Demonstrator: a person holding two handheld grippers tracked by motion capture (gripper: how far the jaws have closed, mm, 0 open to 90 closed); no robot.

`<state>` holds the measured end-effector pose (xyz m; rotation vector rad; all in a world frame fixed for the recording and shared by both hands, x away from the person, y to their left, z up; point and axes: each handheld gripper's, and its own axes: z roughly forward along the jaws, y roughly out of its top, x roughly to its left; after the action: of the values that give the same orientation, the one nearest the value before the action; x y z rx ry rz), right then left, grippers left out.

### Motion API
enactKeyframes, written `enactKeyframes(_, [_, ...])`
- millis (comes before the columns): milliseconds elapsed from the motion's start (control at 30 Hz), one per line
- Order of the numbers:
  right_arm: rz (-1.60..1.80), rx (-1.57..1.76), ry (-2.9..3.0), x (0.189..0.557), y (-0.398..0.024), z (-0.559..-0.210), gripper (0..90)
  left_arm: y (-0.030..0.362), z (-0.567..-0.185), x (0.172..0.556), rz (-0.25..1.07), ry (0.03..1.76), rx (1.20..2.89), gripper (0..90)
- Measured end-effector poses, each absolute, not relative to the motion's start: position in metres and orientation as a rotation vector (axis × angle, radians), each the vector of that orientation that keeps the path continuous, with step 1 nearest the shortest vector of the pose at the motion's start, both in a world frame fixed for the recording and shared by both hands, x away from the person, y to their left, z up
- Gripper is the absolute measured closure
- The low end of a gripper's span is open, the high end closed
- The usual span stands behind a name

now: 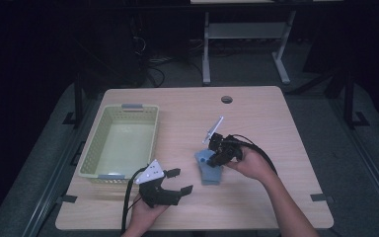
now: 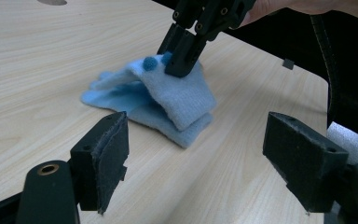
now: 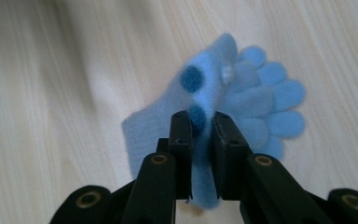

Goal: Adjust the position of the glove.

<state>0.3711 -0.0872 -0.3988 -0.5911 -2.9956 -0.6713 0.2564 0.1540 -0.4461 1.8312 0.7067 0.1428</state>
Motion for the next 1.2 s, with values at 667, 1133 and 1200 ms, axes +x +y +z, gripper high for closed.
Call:
enactKeyframes(667, [-0.609, -0.587, -3.025, 0.371, -0.081, -0.417, 74.1, 0.154, -0.445, 0.256, 0.145, 0.707, 1.834, 22.1])
enactKeyframes(1133, [-0.694, -0.635, -3.076, 0.370, -0.081, -0.413, 71.8, 0.154, -0.446, 0.256, 0.146, 0.705, 1.836, 22.1])
enactKeyframes(1200, [-0.724, -0.655, -3.060, 0.370, -0.081, -0.413, 77.7, 0.153, -0.446, 0.255, 0.152, 0.706, 1.837, 22.1])
